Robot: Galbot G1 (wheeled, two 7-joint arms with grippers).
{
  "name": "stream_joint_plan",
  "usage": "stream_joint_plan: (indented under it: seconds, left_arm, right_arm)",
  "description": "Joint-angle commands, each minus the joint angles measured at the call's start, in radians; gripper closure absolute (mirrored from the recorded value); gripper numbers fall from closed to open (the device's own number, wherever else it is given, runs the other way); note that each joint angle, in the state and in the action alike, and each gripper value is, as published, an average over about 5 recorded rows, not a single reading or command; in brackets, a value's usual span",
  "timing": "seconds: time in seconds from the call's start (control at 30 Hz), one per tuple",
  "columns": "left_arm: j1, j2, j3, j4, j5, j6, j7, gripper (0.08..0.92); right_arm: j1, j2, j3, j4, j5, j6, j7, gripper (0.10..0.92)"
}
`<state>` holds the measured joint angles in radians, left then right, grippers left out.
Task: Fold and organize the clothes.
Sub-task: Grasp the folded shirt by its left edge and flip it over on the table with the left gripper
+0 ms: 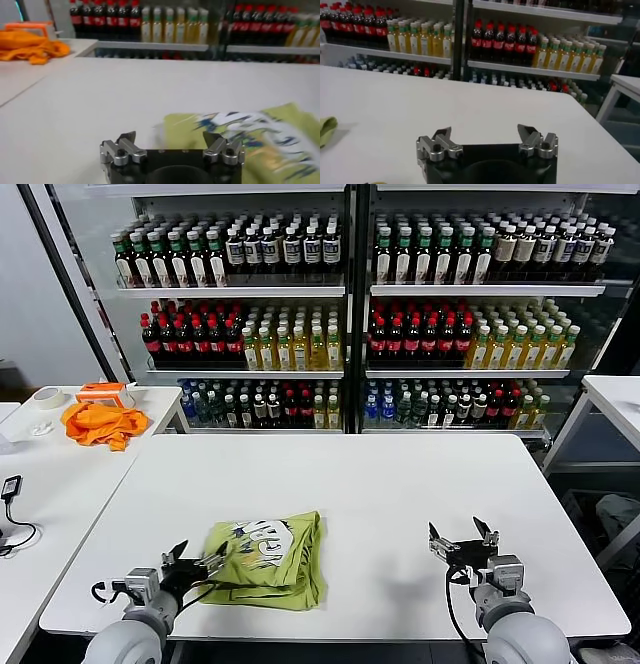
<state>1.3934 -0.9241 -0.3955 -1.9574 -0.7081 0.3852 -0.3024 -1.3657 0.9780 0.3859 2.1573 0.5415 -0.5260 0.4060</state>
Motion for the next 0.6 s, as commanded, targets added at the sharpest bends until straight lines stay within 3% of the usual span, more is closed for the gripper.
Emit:
stream_joint_plan:
  seconds: [0.03, 0.3, 0.6]
  left_arm:
    - [0.052, 0.012, -0.037, 0.048, 0.059, -0.011, 0.008, 0.177]
    - [0.05, -0.01, 0.016, 0.035, 0.059, -0.125, 0.103, 0.177]
    - [-0.002, -0.015, 0.035, 0.07, 0.011, -0.152, 0.089, 0.177]
  right_arm:
    - [0.017, 0.001, -0.016, -0.003, -0.001, 0.001, -0.001, 0.203]
    - [0.006, 0.002, -0.002, 0.006, -0.006, 0.005, 0.001, 0.203]
    - [-0.017, 0.007, 0.002, 0.015, -0.031, 0.02, -0.002, 0.203]
